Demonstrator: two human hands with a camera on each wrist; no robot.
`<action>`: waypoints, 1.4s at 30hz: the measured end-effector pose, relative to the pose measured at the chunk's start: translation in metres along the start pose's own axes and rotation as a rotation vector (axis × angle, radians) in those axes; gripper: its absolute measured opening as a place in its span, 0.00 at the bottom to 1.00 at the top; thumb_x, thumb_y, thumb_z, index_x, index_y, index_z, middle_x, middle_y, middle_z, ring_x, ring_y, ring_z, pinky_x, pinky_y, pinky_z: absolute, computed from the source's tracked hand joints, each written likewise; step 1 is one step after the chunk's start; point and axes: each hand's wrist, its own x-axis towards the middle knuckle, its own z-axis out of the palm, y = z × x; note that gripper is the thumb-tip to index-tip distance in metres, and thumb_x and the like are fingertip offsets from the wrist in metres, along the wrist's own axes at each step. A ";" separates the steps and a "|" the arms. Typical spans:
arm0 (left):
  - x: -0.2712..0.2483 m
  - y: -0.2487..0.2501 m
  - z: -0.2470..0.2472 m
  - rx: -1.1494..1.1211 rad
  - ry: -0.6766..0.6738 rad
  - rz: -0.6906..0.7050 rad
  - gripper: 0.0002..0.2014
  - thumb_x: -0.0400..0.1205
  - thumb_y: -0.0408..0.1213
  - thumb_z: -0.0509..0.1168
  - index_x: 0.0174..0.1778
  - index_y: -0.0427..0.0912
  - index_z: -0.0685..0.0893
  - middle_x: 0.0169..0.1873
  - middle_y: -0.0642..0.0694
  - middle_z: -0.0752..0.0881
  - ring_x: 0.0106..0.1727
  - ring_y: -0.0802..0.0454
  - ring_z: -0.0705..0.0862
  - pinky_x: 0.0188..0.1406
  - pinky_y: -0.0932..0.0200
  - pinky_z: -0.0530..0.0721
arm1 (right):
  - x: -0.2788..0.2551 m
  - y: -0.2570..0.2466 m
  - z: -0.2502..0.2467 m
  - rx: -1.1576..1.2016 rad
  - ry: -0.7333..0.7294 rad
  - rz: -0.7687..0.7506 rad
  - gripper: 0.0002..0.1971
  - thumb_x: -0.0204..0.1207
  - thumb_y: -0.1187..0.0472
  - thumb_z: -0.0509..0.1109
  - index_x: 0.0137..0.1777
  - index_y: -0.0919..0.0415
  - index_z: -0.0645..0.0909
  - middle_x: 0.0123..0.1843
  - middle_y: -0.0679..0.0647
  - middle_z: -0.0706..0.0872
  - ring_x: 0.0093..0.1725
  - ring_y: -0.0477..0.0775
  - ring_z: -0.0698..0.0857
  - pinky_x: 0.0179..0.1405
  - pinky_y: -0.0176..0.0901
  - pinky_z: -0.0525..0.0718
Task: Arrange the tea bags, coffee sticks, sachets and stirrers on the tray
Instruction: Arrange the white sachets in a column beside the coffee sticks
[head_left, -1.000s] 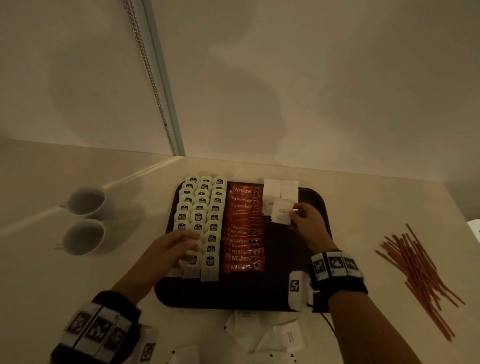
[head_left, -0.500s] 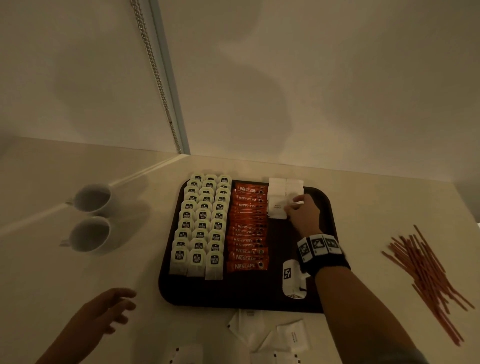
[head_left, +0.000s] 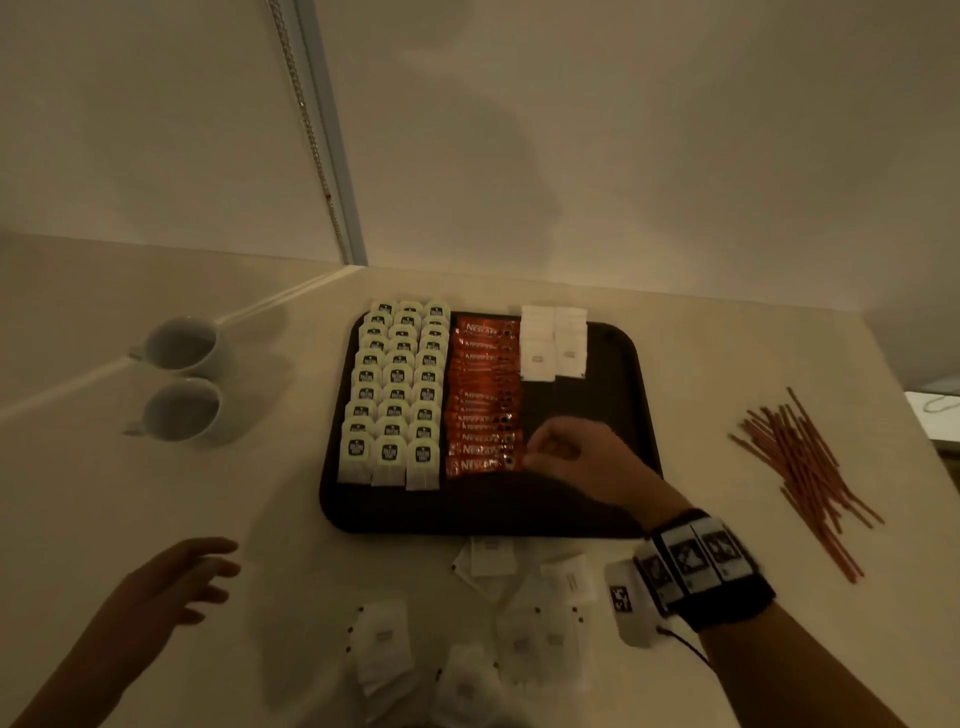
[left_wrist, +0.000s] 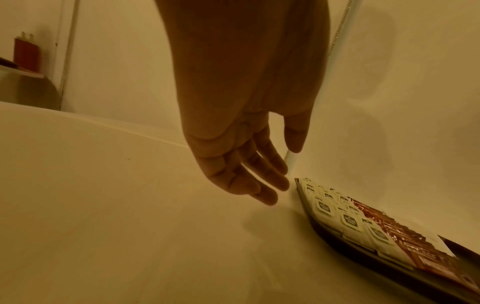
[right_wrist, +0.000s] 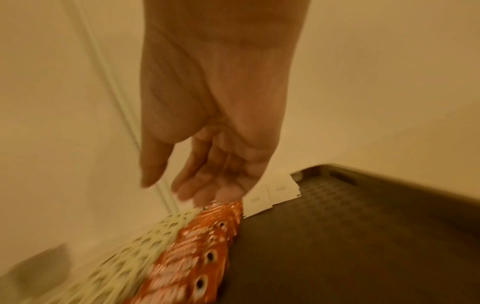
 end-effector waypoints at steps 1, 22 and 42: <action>-0.004 -0.004 0.000 0.000 -0.003 0.005 0.12 0.85 0.28 0.58 0.48 0.45 0.85 0.37 0.47 0.90 0.42 0.37 0.85 0.40 0.52 0.77 | -0.021 0.001 0.008 -0.068 -0.124 0.022 0.10 0.73 0.53 0.74 0.52 0.53 0.83 0.49 0.45 0.86 0.48 0.39 0.84 0.46 0.29 0.80; -0.048 -0.047 -0.003 -0.024 -0.117 -0.011 0.10 0.86 0.29 0.57 0.50 0.40 0.84 0.45 0.36 0.87 0.44 0.36 0.83 0.39 0.53 0.75 | -0.117 0.050 0.118 -0.289 0.061 0.430 0.39 0.67 0.47 0.77 0.74 0.58 0.66 0.66 0.57 0.69 0.66 0.58 0.68 0.66 0.47 0.72; -0.017 0.141 0.075 -0.436 -0.522 0.381 0.44 0.55 0.66 0.79 0.65 0.50 0.80 0.61 0.46 0.86 0.61 0.46 0.85 0.61 0.49 0.81 | -0.041 -0.095 0.003 0.600 0.300 -0.084 0.32 0.73 0.69 0.72 0.72 0.47 0.65 0.59 0.52 0.81 0.55 0.54 0.85 0.46 0.51 0.89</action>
